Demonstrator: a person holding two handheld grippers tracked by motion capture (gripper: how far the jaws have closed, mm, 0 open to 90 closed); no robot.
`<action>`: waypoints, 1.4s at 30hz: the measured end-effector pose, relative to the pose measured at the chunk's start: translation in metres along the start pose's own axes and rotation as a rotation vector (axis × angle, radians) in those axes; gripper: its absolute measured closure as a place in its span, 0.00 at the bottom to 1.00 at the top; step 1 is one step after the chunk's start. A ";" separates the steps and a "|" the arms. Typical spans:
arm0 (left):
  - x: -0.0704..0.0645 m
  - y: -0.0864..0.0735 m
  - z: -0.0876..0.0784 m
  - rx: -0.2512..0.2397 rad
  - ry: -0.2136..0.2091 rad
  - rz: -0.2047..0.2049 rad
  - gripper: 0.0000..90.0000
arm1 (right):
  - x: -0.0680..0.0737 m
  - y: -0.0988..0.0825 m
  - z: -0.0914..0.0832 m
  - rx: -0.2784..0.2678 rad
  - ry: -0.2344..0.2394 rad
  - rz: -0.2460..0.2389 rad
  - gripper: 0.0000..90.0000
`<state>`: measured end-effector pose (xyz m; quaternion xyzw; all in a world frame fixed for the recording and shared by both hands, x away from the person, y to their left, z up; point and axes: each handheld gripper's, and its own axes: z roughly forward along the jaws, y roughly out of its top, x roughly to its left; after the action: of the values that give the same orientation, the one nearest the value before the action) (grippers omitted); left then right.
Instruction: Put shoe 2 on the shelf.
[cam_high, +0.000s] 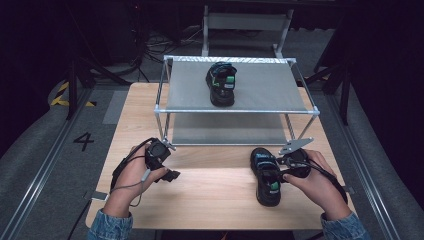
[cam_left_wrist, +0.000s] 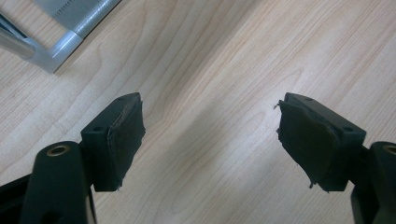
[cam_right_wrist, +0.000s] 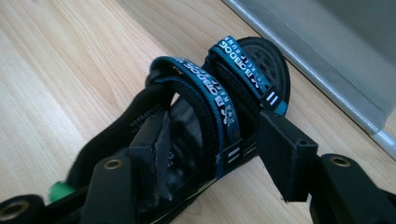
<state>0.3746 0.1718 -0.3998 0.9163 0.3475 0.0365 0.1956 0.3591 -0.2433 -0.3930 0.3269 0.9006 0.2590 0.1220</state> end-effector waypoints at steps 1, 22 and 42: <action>0.000 -0.001 0.001 -0.003 -0.003 -0.001 0.26 | 0.000 0.000 0.002 0.008 0.001 -0.002 0.51; 0.004 -0.018 -0.008 -0.013 -0.010 -0.036 0.25 | -0.002 0.013 0.012 0.043 0.009 0.007 0.79; 0.020 -0.030 -0.017 -0.048 -0.007 -0.073 0.25 | -0.012 0.037 -0.030 0.020 0.081 0.036 0.78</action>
<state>0.3676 0.2112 -0.3971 0.8981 0.3791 0.0345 0.2200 0.3759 -0.2392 -0.3468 0.3336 0.9013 0.2652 0.0773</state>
